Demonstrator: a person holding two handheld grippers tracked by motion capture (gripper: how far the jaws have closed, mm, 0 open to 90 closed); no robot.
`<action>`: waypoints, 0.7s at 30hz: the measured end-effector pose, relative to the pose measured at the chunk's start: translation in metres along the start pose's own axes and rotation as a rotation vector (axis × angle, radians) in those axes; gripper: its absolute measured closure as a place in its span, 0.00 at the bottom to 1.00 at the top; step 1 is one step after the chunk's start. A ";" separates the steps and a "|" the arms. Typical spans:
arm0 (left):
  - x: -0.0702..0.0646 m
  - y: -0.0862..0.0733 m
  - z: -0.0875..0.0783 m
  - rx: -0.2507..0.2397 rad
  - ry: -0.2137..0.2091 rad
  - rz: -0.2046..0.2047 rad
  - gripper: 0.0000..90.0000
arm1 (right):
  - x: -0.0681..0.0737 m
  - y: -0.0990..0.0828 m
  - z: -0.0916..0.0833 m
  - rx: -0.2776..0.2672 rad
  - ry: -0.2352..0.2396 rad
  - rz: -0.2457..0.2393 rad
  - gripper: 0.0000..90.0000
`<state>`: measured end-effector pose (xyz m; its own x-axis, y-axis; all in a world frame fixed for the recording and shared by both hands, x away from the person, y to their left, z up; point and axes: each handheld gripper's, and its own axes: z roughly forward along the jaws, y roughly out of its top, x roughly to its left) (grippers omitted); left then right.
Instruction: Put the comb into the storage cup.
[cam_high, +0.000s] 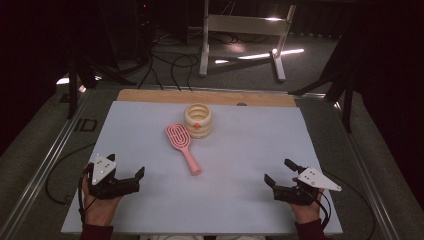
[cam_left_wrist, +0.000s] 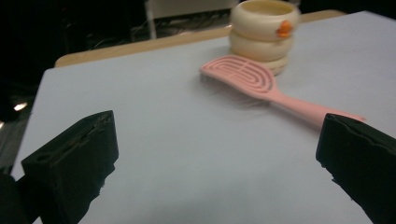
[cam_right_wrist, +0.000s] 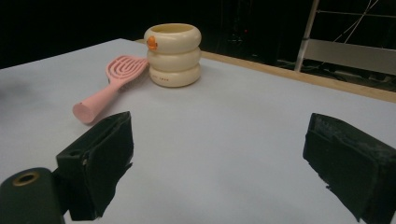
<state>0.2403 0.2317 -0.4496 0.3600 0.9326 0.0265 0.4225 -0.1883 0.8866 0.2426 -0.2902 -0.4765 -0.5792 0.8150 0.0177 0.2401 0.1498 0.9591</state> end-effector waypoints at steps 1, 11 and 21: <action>0.000 0.002 0.002 0.010 0.003 -0.009 0.00 | 0.000 0.000 0.000 0.002 -0.001 0.002 0.10; -0.009 0.028 0.020 0.082 0.016 0.001 0.00 | 0.000 0.000 0.001 0.007 -0.002 -0.001 0.10; -0.021 0.043 0.042 0.126 -0.004 0.007 0.00 | 0.000 -0.001 0.001 0.011 -0.002 0.001 0.10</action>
<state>0.2858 0.1913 -0.4310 0.3667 0.9299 0.0299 0.5214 -0.2320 0.8211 0.2435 -0.2900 -0.4773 -0.5776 0.8161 0.0178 0.2486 0.1552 0.9561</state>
